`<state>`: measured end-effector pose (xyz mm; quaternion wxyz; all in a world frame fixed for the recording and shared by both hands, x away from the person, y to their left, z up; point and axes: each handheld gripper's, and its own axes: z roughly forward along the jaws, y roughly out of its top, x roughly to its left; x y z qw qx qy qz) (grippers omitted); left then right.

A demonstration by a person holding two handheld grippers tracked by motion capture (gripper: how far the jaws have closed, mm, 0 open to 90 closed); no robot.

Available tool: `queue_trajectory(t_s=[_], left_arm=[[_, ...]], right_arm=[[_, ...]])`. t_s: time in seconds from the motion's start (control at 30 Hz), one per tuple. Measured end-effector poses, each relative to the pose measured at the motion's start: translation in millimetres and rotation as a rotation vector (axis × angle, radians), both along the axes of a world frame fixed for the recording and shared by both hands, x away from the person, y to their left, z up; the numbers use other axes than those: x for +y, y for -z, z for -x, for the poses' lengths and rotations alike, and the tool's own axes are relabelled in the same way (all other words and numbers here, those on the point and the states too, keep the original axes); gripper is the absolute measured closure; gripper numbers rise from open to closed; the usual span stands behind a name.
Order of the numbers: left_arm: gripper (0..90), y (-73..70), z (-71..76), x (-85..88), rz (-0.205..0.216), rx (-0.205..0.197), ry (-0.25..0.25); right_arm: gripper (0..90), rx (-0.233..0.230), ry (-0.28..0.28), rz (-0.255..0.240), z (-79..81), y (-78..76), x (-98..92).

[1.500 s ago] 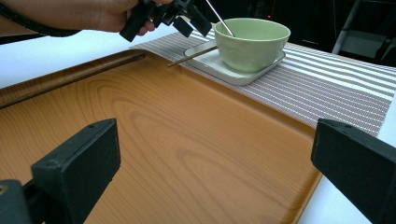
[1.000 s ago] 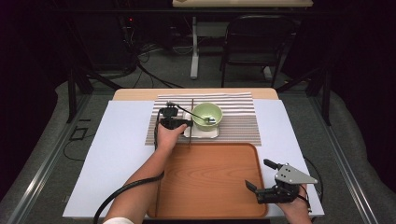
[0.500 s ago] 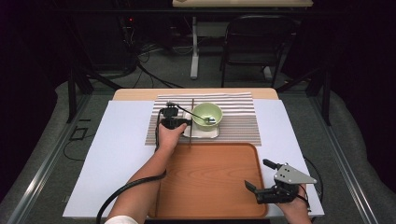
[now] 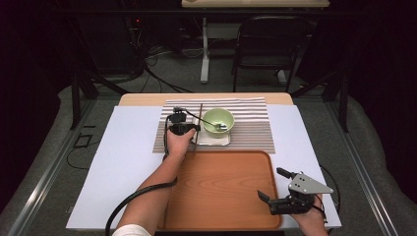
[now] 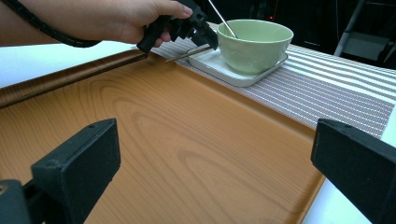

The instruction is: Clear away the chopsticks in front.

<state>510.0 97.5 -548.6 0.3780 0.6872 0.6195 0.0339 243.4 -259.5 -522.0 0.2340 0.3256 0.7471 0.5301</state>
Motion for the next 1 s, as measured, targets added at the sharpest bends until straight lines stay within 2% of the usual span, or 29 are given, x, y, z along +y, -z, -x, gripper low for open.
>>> queue_trajectory(t_s=[0.07, 0.2, 0.53, 0.67, 0.83, 1.0], left_arm=[[57.3, 0.3, -1.3, 1.4, 0.02, 0.002, -0.01], [56.1, -0.5, -3.9, 2.1, 0.031, -0.008, -0.021], [55.8, 2.6, -10.7, -4.1, 0.006, -0.021, -0.027], [61.0, 2.9, -11.8, -2.5, 0.005, -0.02, -0.042], [69.4, 4.0, -11.3, 2.1, 0.03, -0.013, -0.065], [79.0, 2.9, -9.8, 8.7, 0.056, -0.024, -0.09]], right_arm=[[1.2, -0.001, -0.001, 0.002, 0.0, 0.0, 0.2], [1.2, 0.0, -0.001, 0.002, 0.0, 0.1, 0.3], [1.2, 0.002, -0.008, 0.006, -0.4, 0.5, 0.9], [1.2, 0.005, -0.008, 0.004, -0.8, 0.6, 0.6], [1.2, 0.005, -0.012, 0.005, -0.9, 0.6, 1.2], [1.2, 0.004, -0.016, 0.008, -1.1, 0.8, 1.7]])
